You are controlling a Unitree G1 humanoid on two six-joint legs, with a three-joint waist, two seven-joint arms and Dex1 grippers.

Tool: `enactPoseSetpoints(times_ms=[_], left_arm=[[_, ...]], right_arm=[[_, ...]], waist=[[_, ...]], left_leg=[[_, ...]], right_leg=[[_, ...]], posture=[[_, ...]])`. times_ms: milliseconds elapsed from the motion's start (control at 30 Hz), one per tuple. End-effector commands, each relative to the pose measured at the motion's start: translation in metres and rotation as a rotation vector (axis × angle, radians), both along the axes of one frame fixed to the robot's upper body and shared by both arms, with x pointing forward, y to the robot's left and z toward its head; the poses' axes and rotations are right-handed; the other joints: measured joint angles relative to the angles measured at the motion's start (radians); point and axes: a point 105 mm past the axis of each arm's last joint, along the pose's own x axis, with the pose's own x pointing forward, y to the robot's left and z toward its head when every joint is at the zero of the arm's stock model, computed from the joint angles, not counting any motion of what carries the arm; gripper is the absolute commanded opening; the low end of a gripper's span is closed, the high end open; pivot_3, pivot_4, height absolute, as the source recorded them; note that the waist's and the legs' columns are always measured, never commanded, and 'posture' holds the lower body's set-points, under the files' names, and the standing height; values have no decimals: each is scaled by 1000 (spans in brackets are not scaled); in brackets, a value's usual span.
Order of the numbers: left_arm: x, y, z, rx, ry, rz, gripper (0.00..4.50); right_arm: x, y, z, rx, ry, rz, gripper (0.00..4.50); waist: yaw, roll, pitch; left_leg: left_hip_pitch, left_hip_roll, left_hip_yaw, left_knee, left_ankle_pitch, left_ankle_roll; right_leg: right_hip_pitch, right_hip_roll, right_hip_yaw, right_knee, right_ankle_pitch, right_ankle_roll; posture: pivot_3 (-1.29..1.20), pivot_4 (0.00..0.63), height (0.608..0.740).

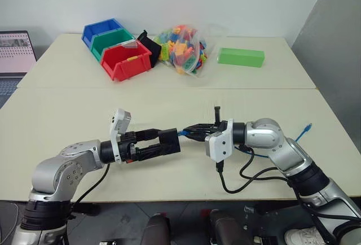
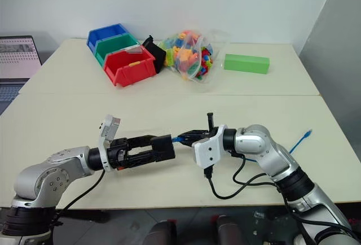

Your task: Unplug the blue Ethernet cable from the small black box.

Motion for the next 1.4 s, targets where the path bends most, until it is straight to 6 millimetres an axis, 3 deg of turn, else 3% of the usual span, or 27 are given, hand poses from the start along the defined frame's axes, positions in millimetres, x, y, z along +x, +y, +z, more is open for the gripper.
enactPoseSetpoints(times_ms=[33,200,600,833,900,1000,1100,1400], left_arm=[[-2,-3,16,-40,-38,-22,4319],[-4,-2,19,-79,-20,-29,3437],[-5,-4,18,-80,-10,-53,849],[-5,-5,16,-68,-11,-53,785],[-6,-5,14,-53,-14,-64,785],[-11,-6,12,-20,-16,-103,785],[-14,-5,11,23,-31,-145,785],[-20,-5,15,89,-142,-265,785]], right_arm=[[-3,3,22,42,-77,23,125],[0,2,24,54,-78,11,125],[-1,5,32,86,-108,21,125],[-9,7,26,64,-102,53,124],[-11,6,26,65,-67,55,829],[-16,4,25,59,-4,61,1461],[-26,-5,23,38,170,67,1977],[-37,-17,31,206,864,-40,1977]], waist=[[0,0,0],[0,0,0],[1,0,0],[1,0,0],[1,0,0],[2,0,0],[3,0,0],[7,0,0]], left_leg=[[0,0,0,0,0,0],[0,0,0,0,0,0],[0,0,0,0,0,0],[0,0,0,0,0,0],[0,0,0,0,0,0],[0,0,0,0,0,0],[0,0,0,0,0,0],[0,0,0,0,0,0]], right_leg=[[0,0,0,0,0,0],[0,0,0,0,0,-1],[0,0,0,0,0,-1],[0,0,0,0,0,-1],[0,0,0,0,0,-1],[0,0,1,0,0,-1],[0,0,0,0,0,-1],[0,0,1,0,0,0]], posture=[[0,150,740],[0,150,740],[0,150,740],[0,150,740],[0,150,740],[0,150,740],[0,150,740],[0,150,740]])
